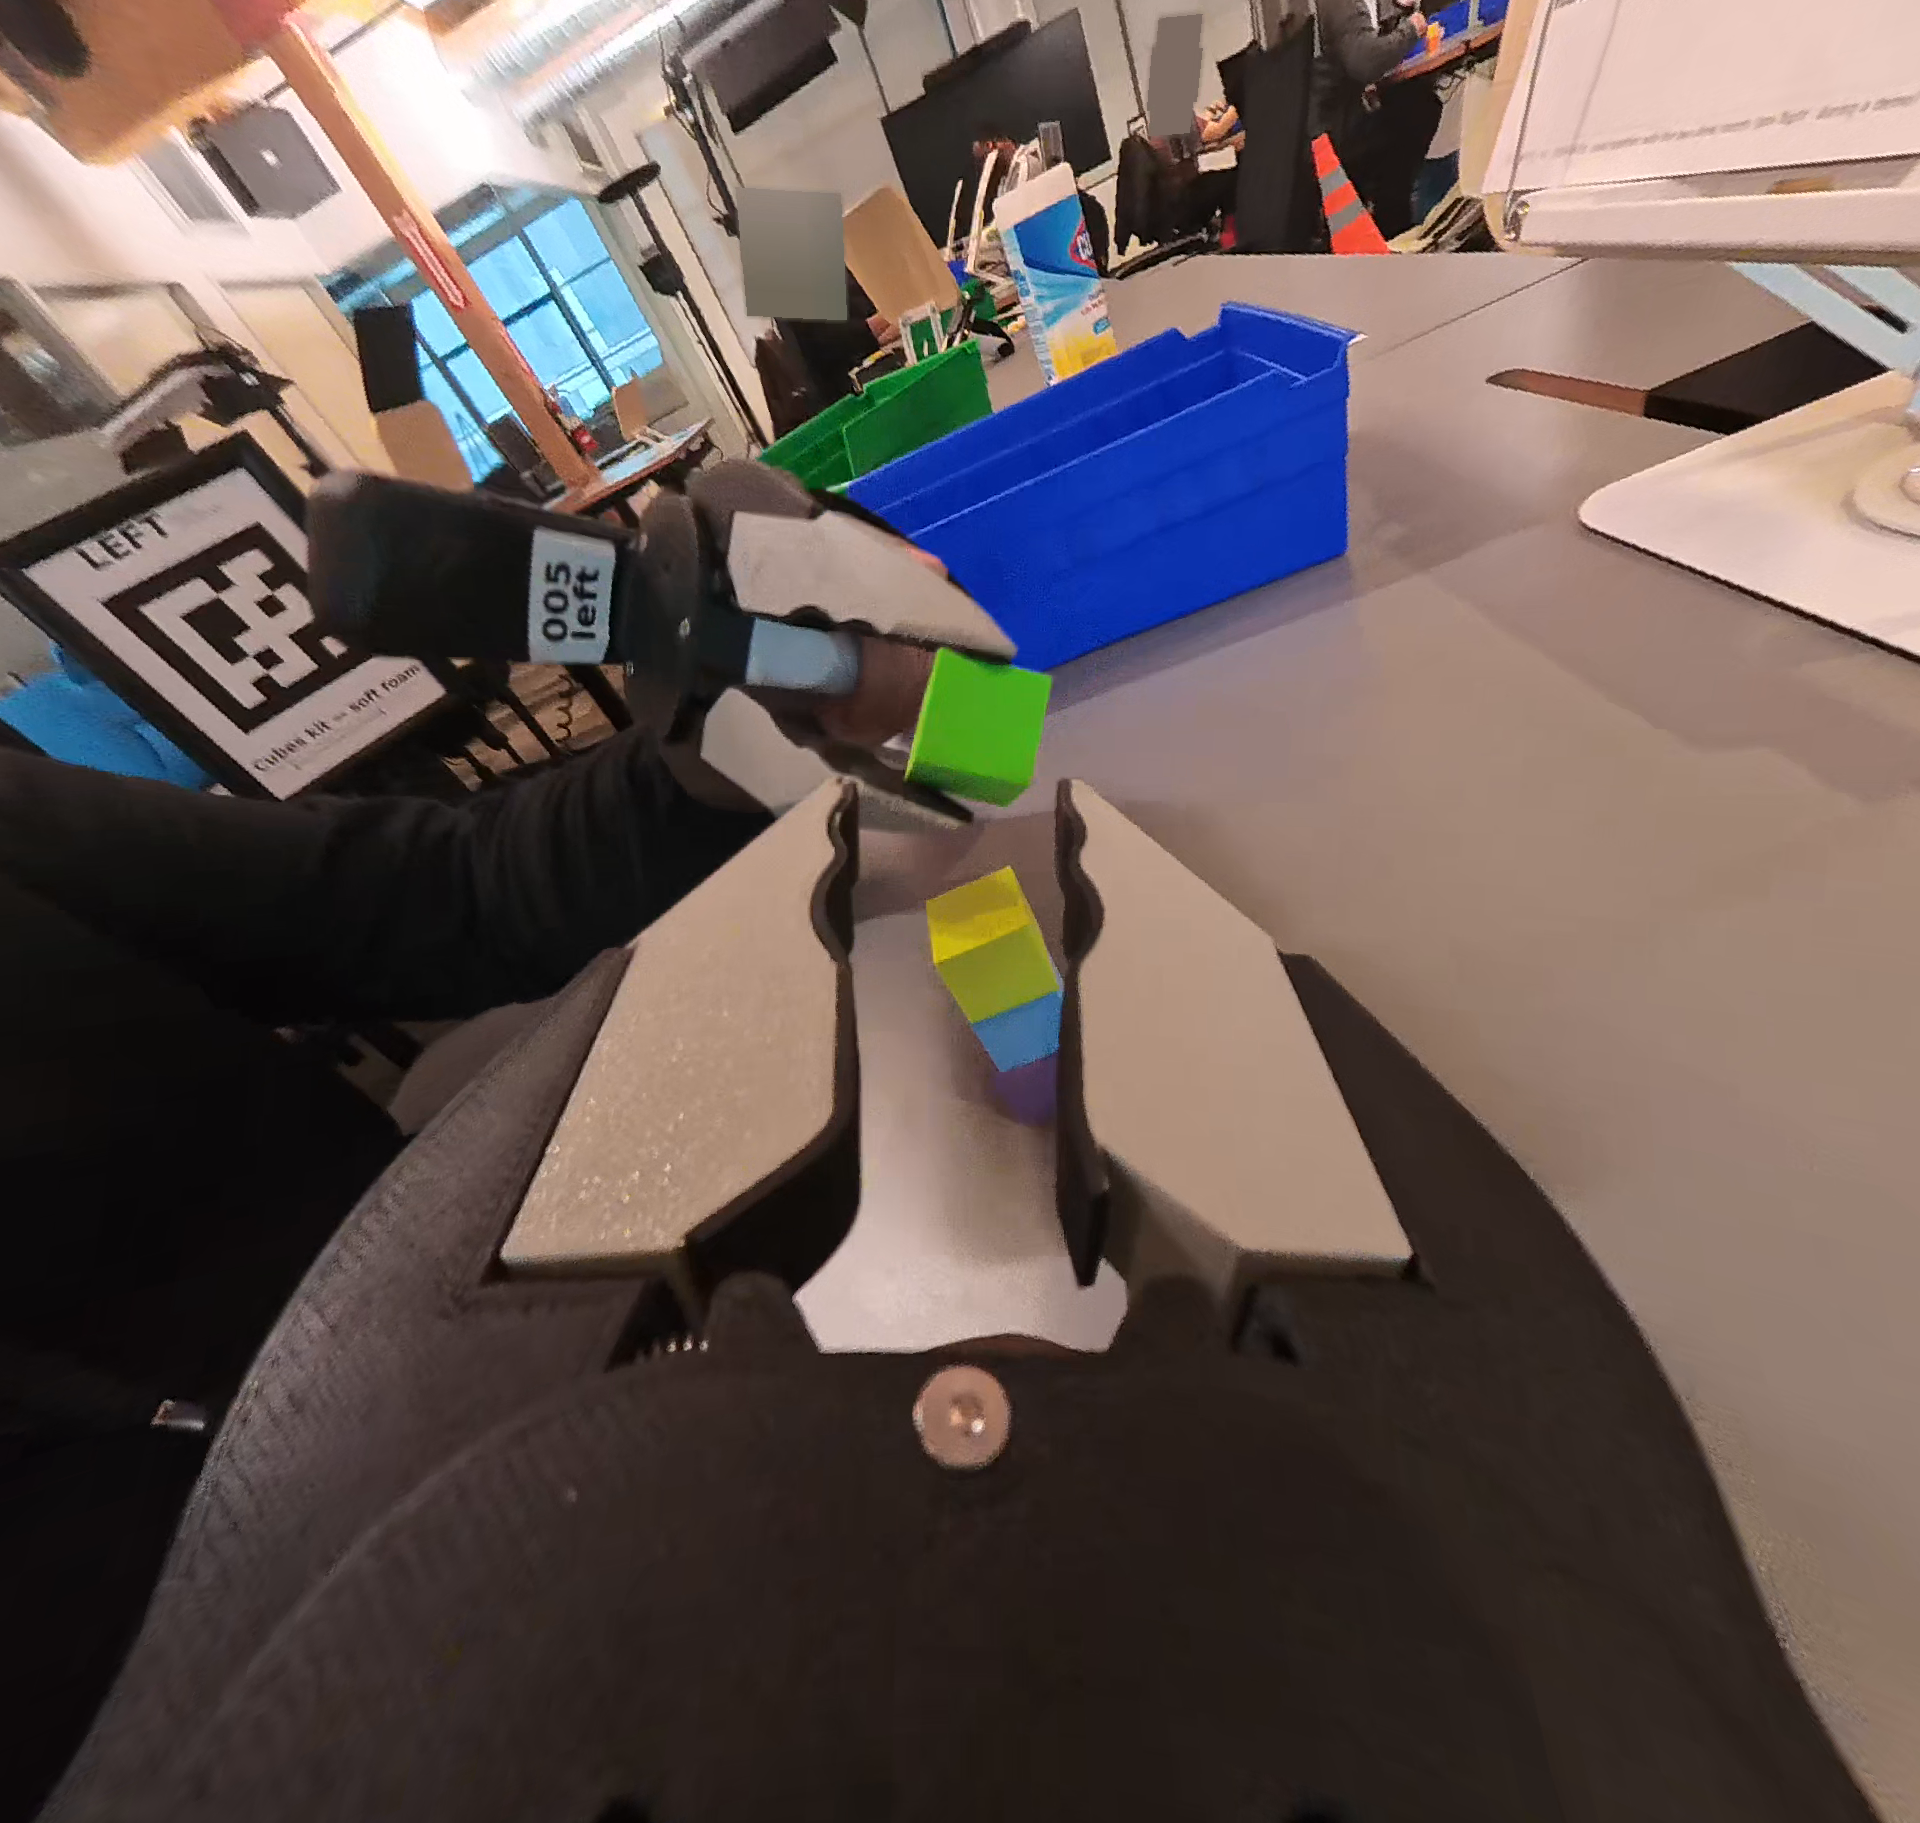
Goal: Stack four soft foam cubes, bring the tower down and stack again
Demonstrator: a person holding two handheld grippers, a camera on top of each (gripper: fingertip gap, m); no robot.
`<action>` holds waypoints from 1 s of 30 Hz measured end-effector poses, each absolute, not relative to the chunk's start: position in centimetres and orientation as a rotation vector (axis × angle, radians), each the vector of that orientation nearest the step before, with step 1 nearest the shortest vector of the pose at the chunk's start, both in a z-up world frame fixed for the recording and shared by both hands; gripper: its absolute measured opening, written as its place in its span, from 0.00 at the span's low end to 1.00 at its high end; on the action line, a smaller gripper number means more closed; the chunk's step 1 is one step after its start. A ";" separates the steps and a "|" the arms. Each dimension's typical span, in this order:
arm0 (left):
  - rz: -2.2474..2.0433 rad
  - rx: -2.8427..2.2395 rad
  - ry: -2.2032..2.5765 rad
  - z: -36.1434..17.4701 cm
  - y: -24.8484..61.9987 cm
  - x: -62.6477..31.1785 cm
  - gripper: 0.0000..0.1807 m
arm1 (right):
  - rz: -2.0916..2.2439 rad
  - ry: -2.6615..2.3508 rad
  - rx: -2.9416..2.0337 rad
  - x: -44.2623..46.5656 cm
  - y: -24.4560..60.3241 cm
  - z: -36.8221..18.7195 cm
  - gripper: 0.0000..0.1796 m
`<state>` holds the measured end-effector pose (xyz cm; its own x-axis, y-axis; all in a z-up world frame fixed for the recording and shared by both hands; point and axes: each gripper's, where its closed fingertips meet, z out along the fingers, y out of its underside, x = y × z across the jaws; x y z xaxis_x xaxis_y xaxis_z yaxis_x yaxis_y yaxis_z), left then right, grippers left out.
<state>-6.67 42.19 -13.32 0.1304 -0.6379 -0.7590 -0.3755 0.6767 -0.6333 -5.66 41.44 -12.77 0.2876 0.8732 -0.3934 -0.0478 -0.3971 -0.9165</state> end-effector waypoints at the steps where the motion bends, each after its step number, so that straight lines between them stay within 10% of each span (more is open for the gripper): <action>1: -0.220 -0.863 1.490 -13.3 41.9 -6.5 0.18 | 1.262 -0.765 -1.643 -5.8 41.5 -12.8 0.21; 17: -0.294 -0.871 1.511 -13.6 40.1 -5.6 0.15 | 1.296 -0.820 -1.678 -6.9 40.6 -13.6 0.14; 30: -1.274 -1.274 1.218 -10.0 39.5 -6.4 0.08 | 1.246 -0.815 -1.428 -5.3 40.1 -9.9 0.14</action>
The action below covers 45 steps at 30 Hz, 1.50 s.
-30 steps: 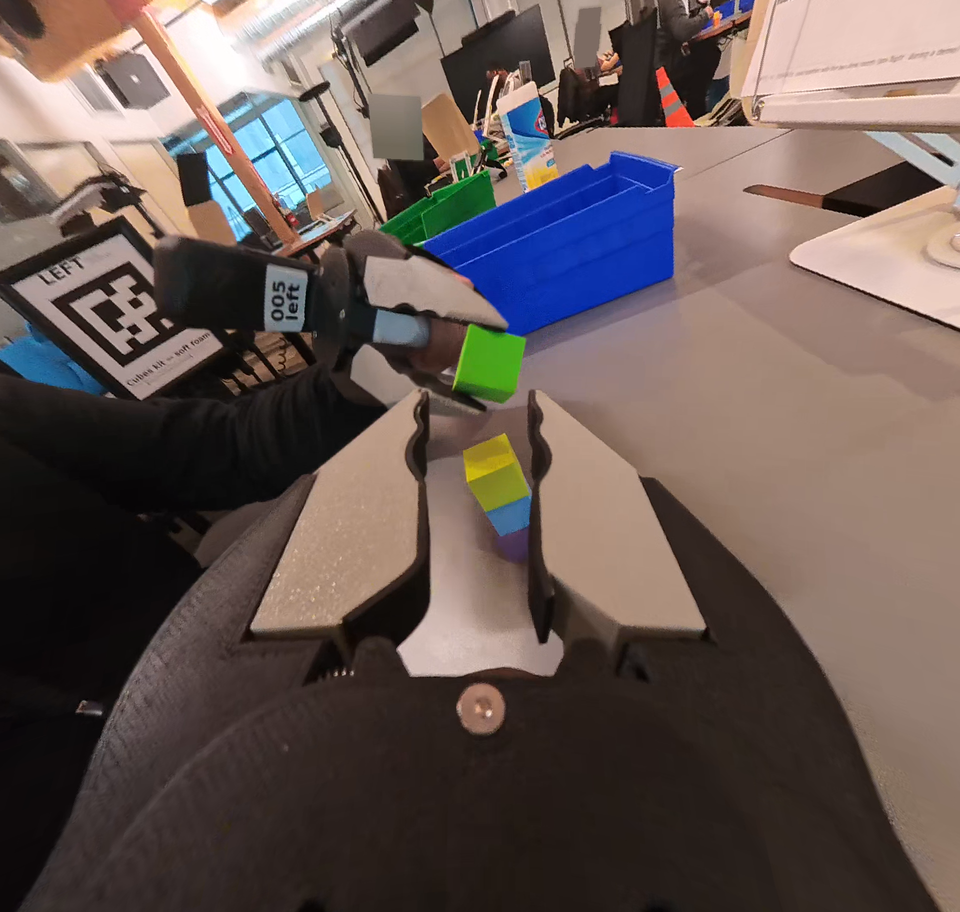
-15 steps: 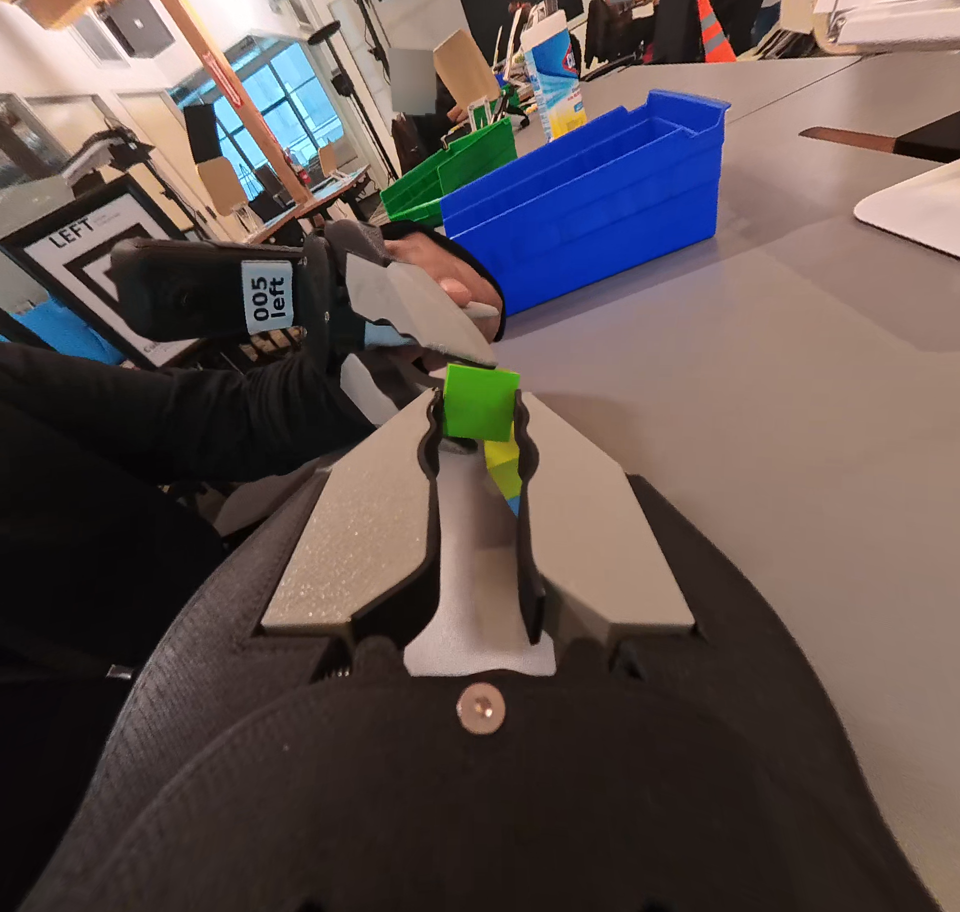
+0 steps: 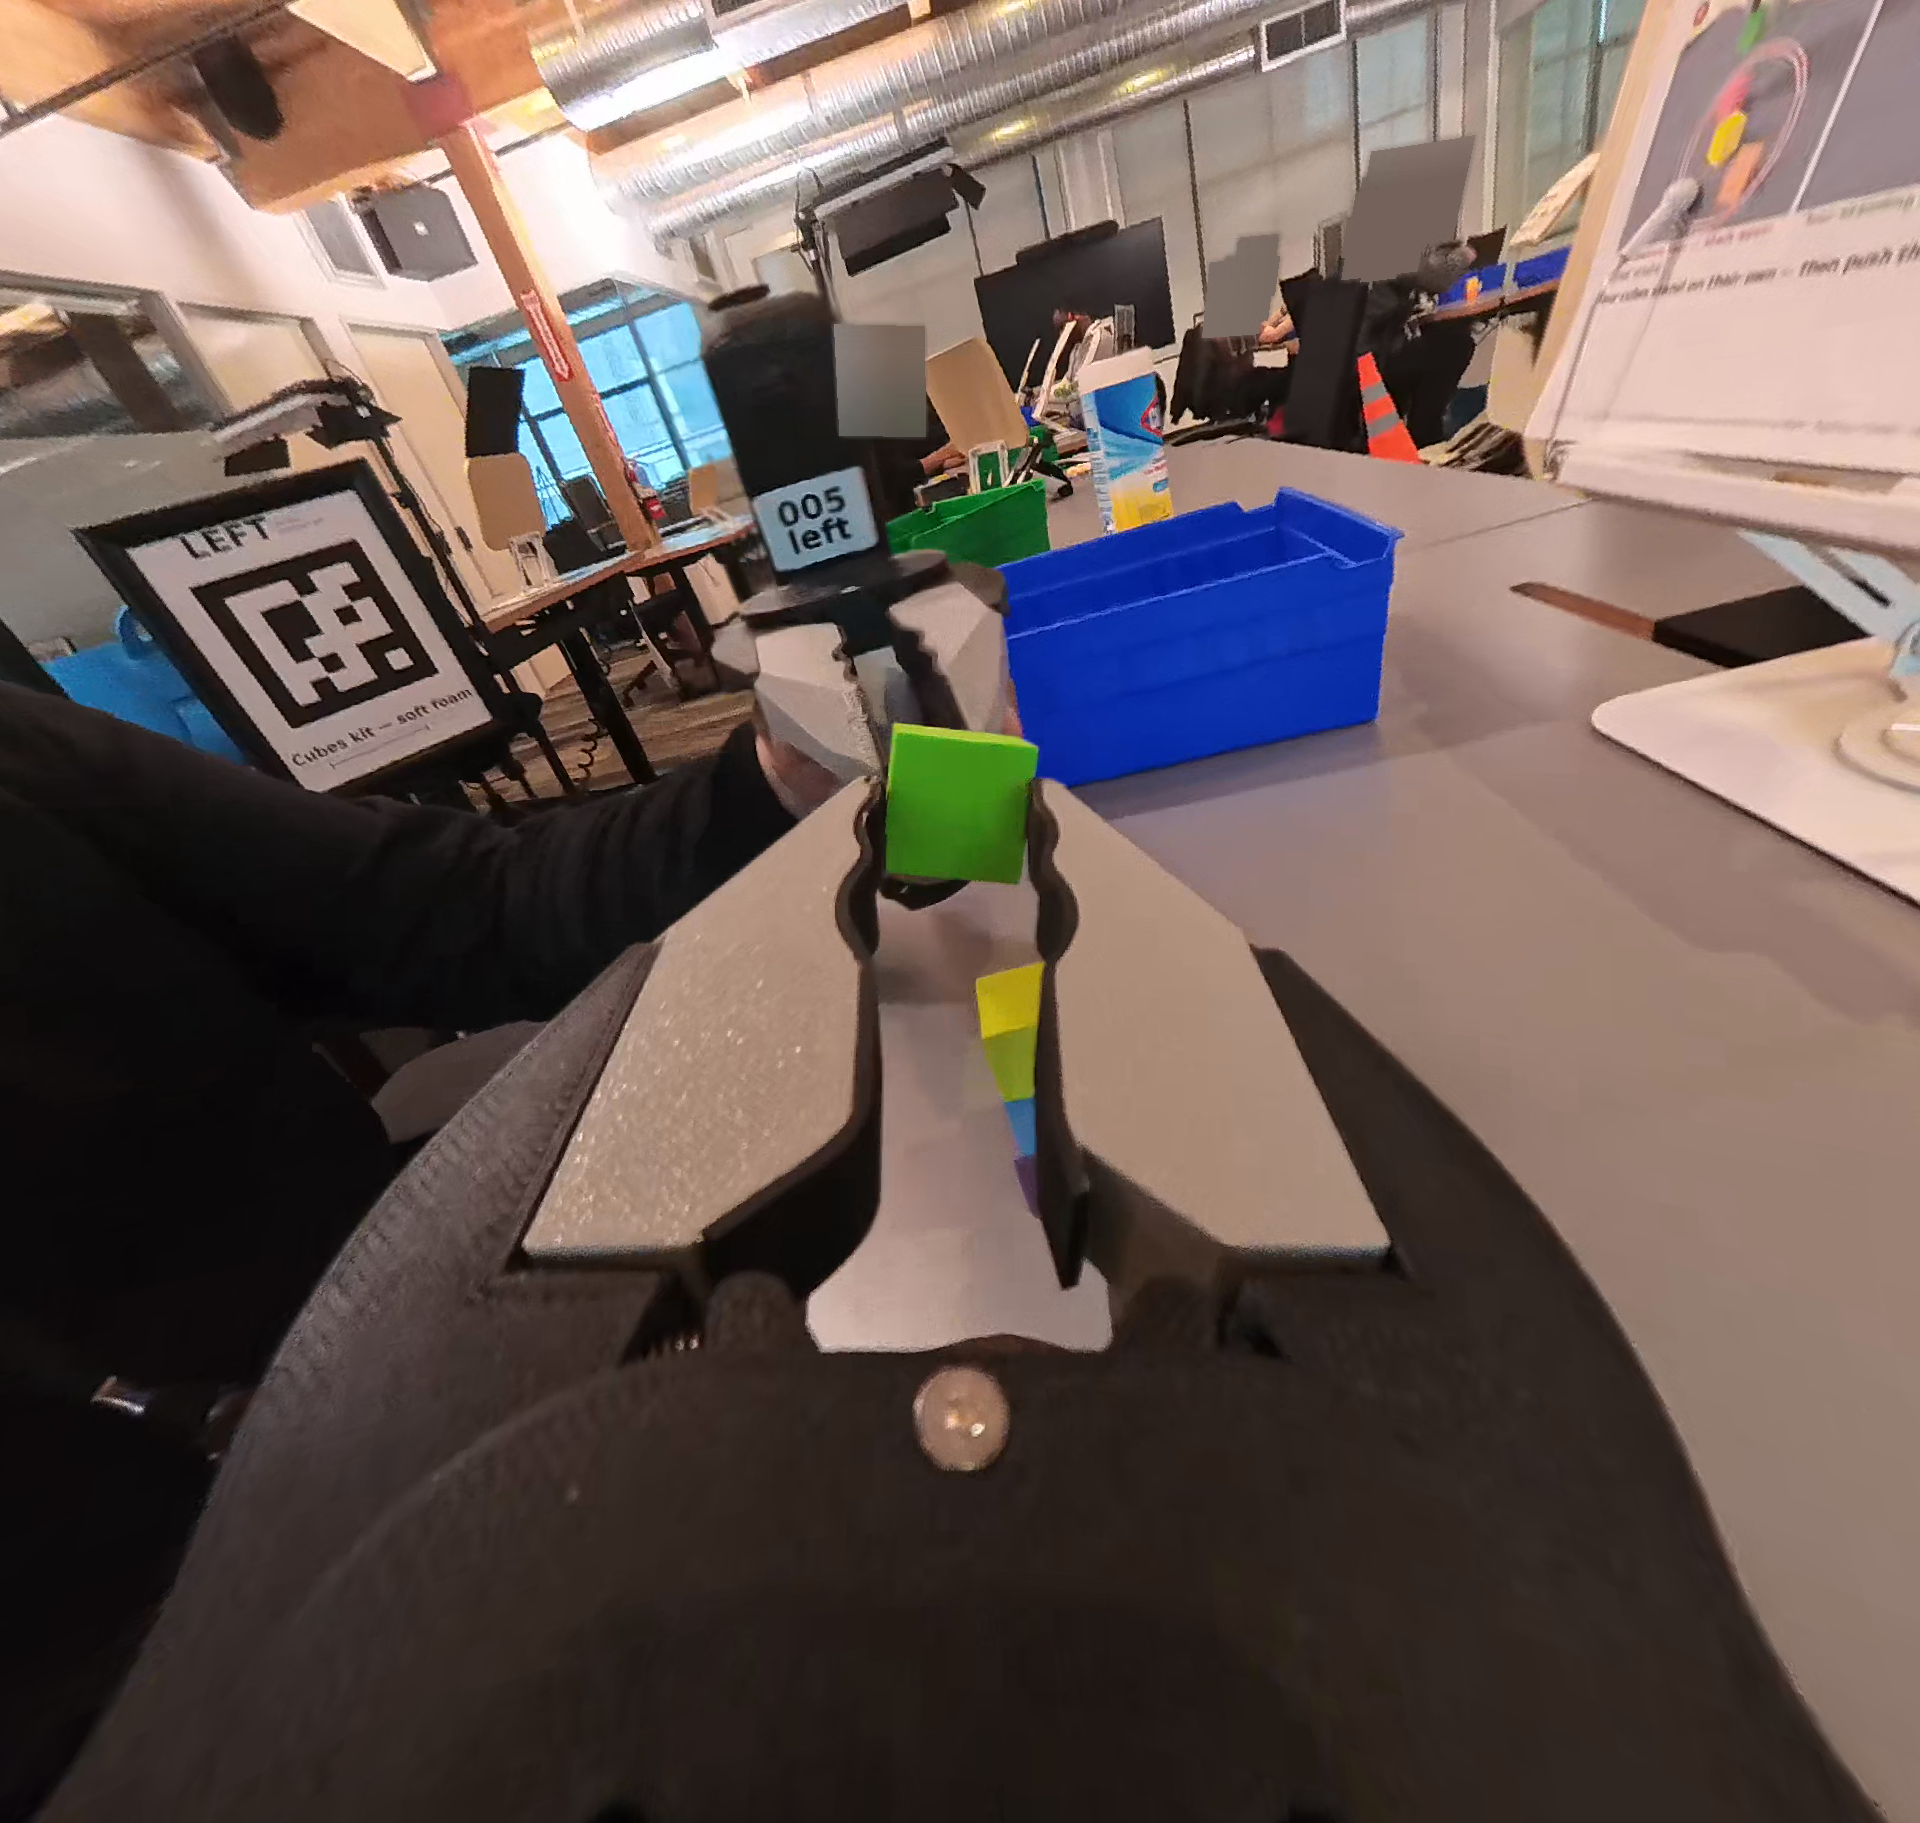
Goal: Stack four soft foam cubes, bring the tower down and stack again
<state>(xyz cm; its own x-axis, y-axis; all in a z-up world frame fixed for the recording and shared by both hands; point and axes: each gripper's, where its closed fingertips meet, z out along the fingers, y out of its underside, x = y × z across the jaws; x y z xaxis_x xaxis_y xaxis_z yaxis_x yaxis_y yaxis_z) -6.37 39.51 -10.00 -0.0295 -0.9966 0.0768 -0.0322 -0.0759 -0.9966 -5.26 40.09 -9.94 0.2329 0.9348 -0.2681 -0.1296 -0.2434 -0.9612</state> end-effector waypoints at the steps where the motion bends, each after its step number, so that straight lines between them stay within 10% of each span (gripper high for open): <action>1: -1.305 -1.288 1.216 -10.1 39.4 -6.3 0.08 | 1.228 -0.822 -1.421 -5.3 40.0 -9.9 0.14; 45: -1.379 -1.374 1.236 -11.0 40.7 -7.8 0.13 | 1.161 -0.903 -1.441 -5.8 39.6 -10.8 0.10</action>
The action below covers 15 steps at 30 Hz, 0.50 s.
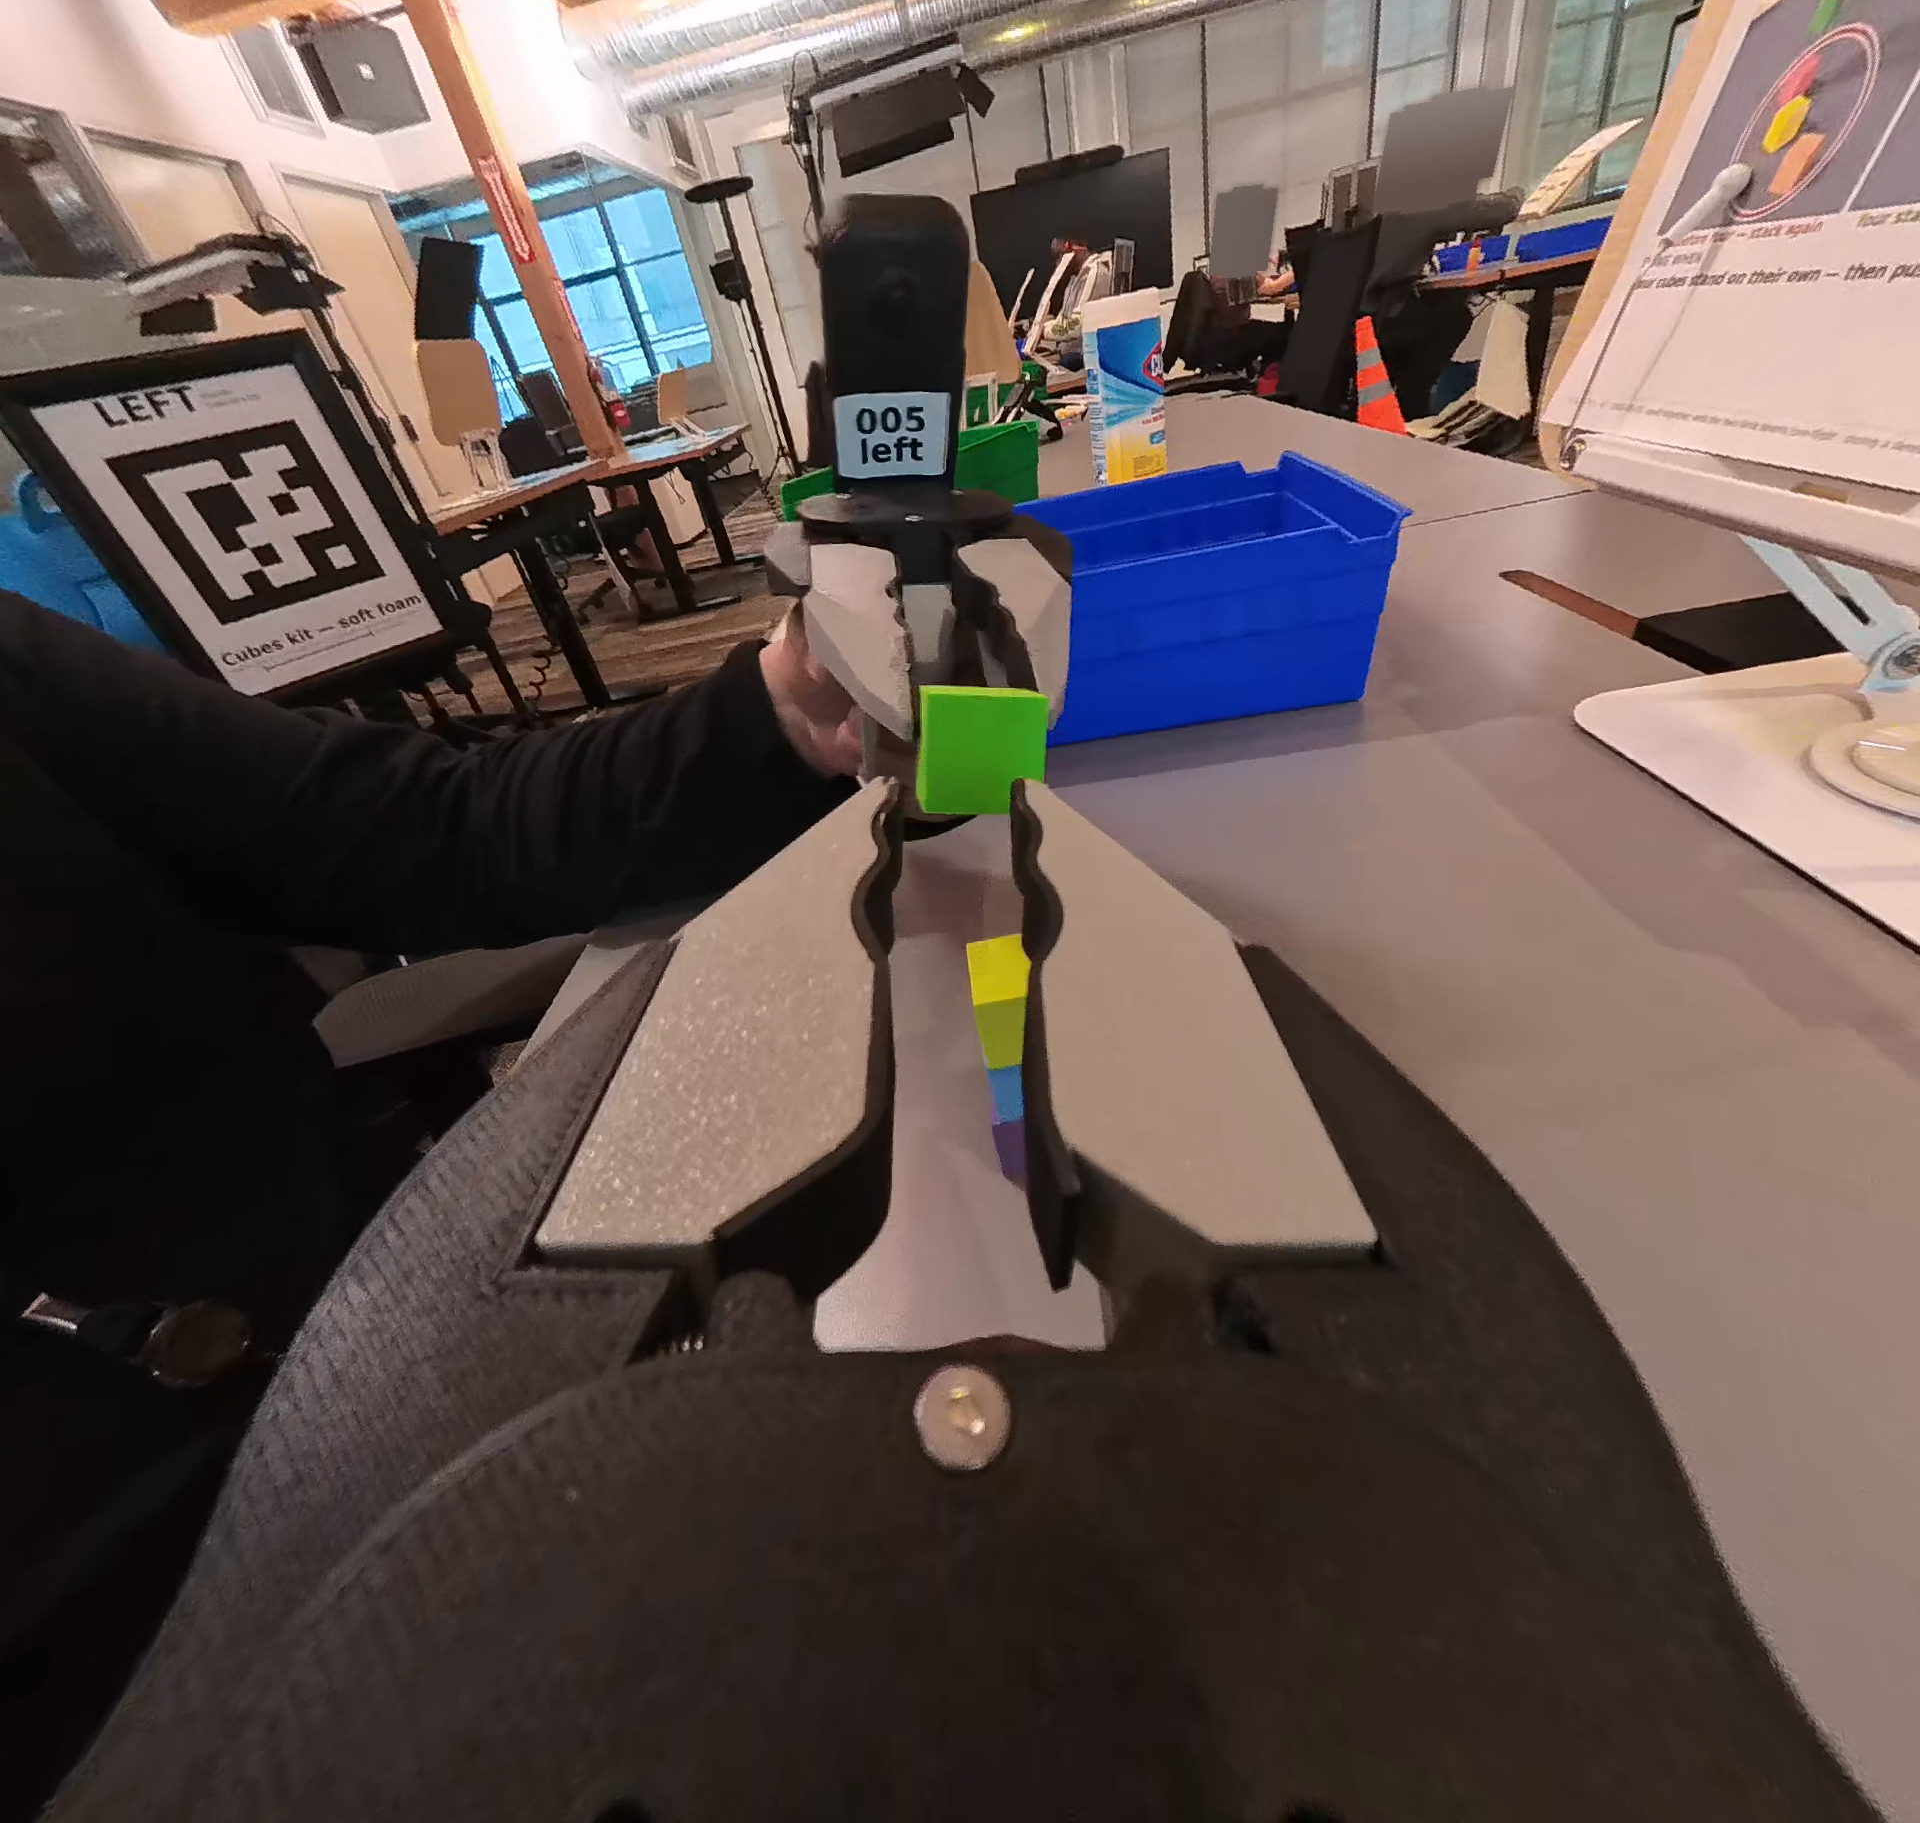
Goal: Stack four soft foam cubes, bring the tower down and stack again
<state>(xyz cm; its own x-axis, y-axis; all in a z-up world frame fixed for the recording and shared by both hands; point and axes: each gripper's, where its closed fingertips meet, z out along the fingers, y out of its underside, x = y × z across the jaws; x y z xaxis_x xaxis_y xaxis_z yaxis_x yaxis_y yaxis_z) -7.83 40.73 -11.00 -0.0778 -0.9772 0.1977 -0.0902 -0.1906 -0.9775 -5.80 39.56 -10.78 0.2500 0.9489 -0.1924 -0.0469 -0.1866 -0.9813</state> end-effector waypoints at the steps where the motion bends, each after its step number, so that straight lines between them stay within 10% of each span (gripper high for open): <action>1: -1.368 -1.379 1.245 -11.3 40.9 -7.9 0.14 | 1.162 -0.905 -1.446 -5.8 39.6 -10.9 0.10; 15: -1.233 -1.354 1.489 -14.8 39.7 -8.0 0.14 | 1.147 -0.915 -1.438 -5.8 39.4 -10.7 0.07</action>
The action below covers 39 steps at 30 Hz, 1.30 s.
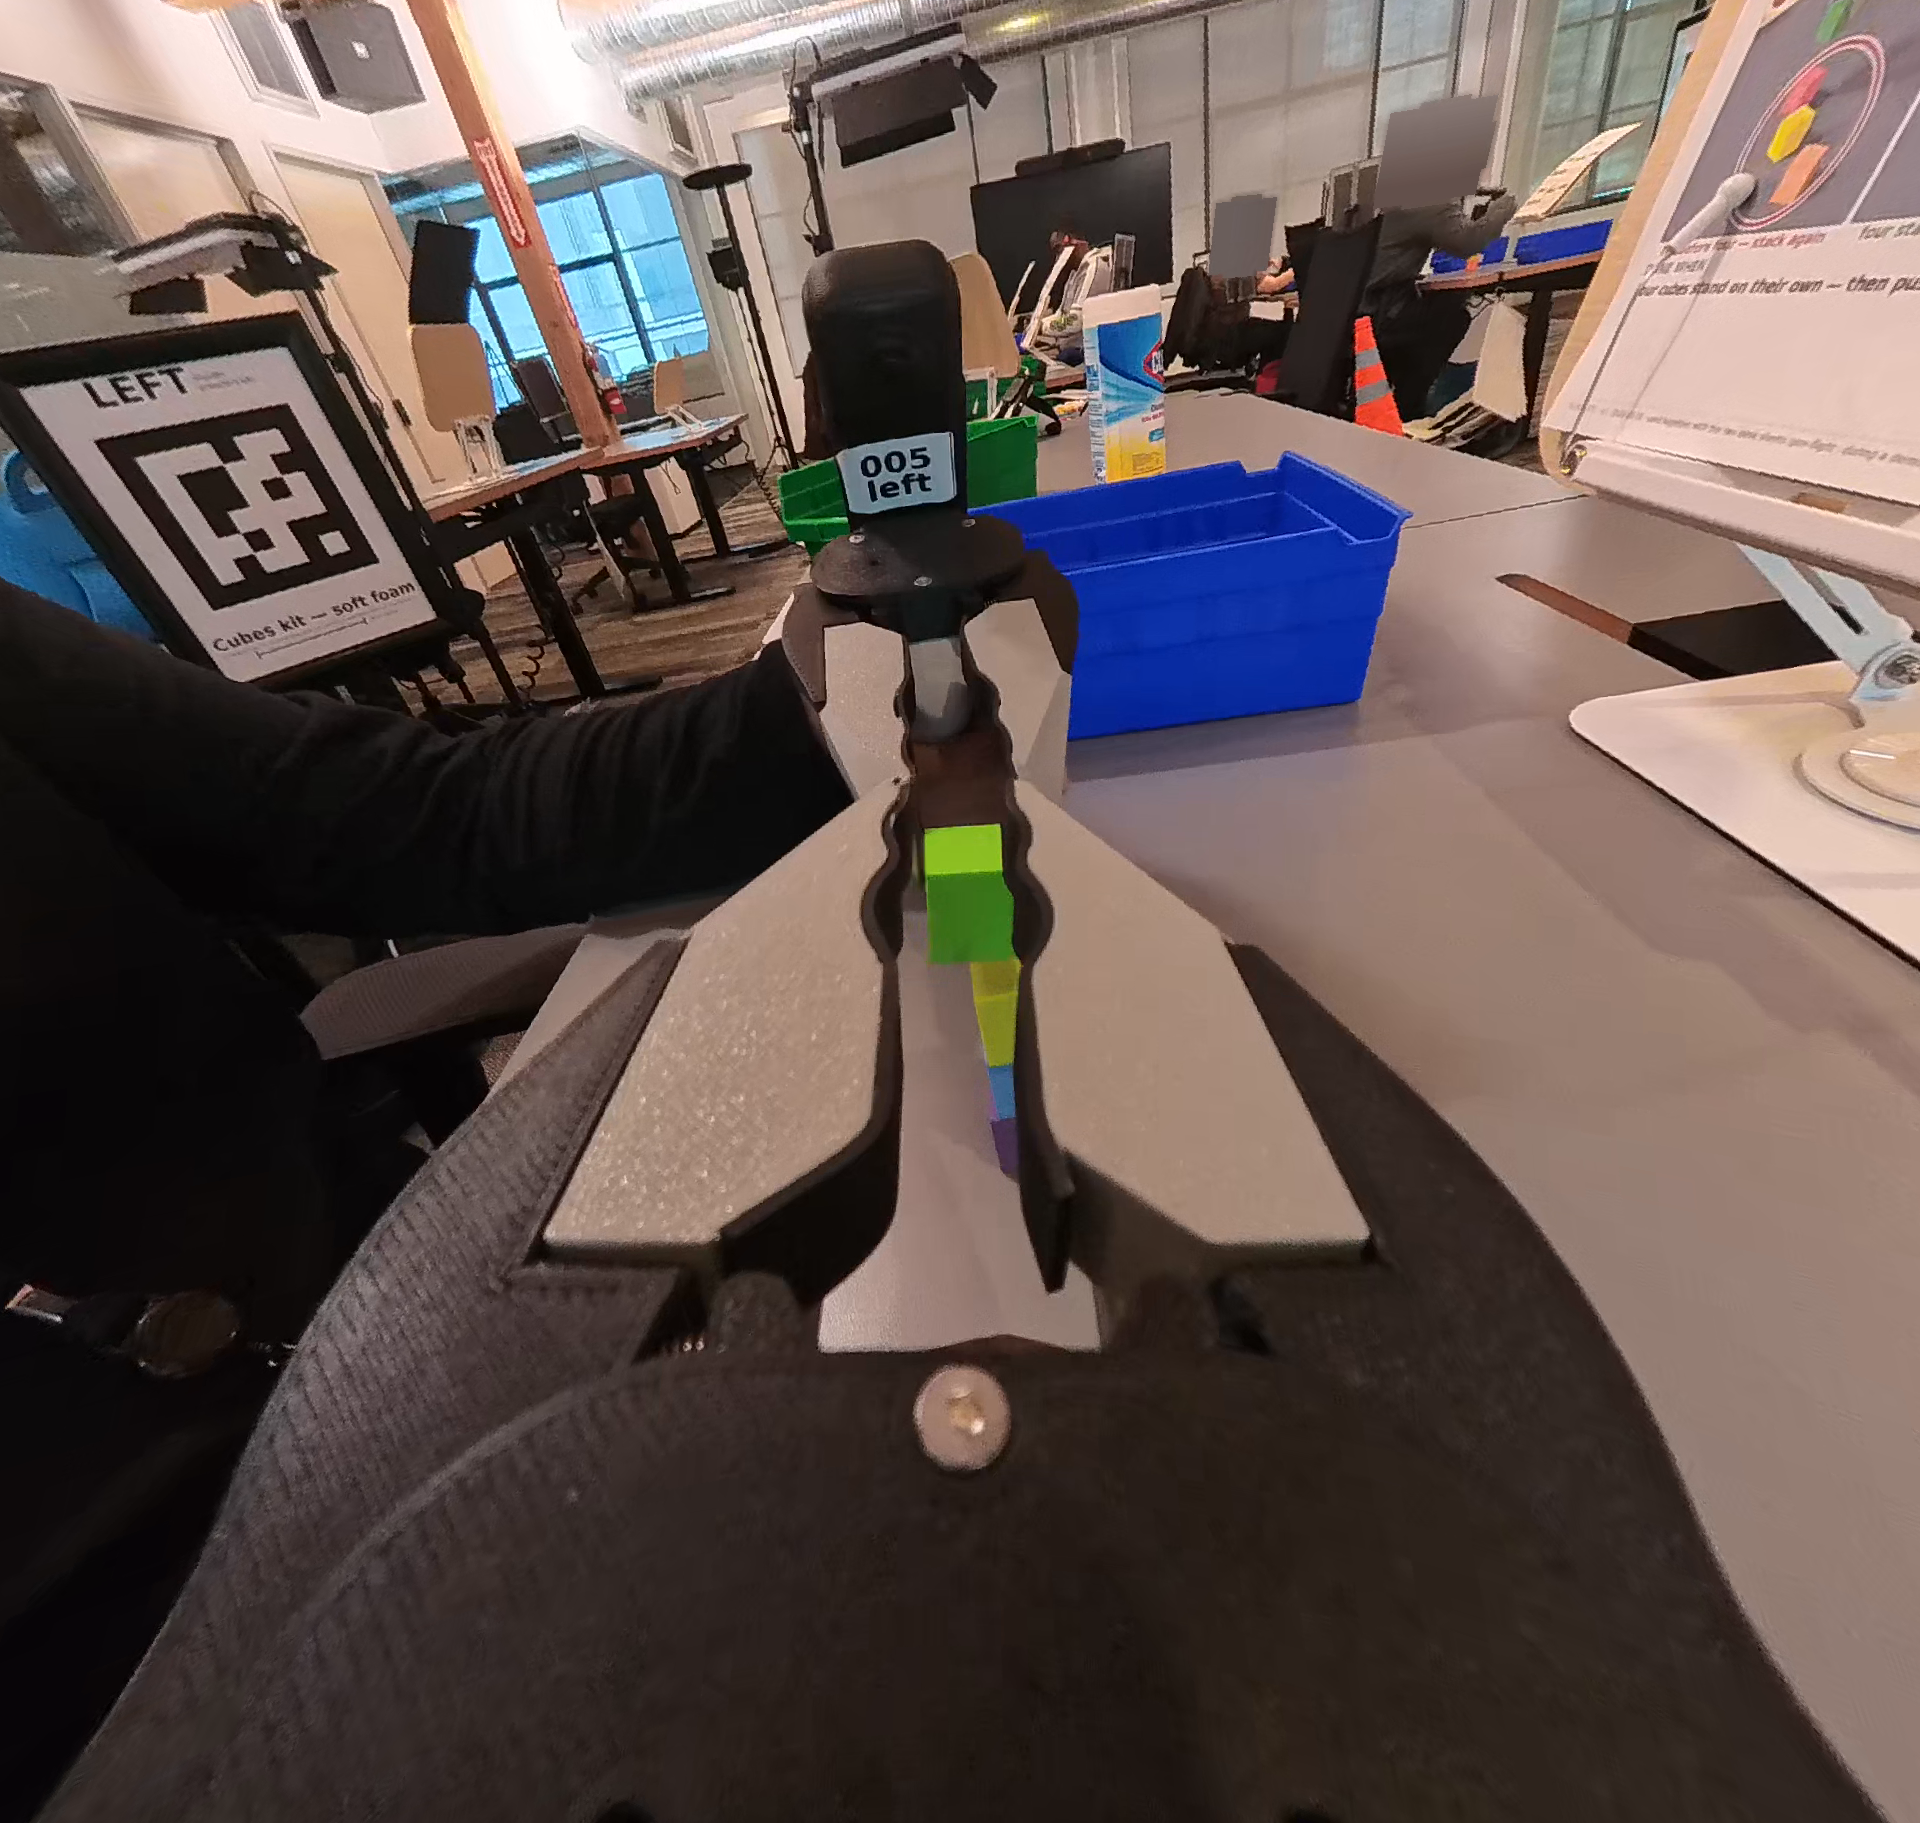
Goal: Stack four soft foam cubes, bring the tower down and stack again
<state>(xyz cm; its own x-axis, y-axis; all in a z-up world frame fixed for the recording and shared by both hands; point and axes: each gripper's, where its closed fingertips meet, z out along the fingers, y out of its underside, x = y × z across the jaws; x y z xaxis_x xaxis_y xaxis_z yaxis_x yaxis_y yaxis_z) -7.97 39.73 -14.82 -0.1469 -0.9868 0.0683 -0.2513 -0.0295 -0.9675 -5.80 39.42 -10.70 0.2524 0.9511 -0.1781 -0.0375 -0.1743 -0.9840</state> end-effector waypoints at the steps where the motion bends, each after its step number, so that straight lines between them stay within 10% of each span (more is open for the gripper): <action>1: -1.235 -1.357 1.488 -14.9 39.8 -8.0 0.14 | 1.147 -0.914 -1.437 -5.8 39.4 -10.7 0.07; 39: -1.187 -1.356 1.514 -16.1 40.1 -7.7 0.17 | 1.153 -0.932 -1.443 -6.2 39.2 -11.0 0.07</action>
<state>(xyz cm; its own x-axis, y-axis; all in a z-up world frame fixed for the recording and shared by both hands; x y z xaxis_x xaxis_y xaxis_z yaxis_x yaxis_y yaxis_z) -7.70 40.06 -16.07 -0.1397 -0.9894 0.0396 -0.2744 0.0002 -0.9616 -6.22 39.22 -11.00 0.2410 0.9539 -0.1788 -0.0248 -0.1781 -0.9837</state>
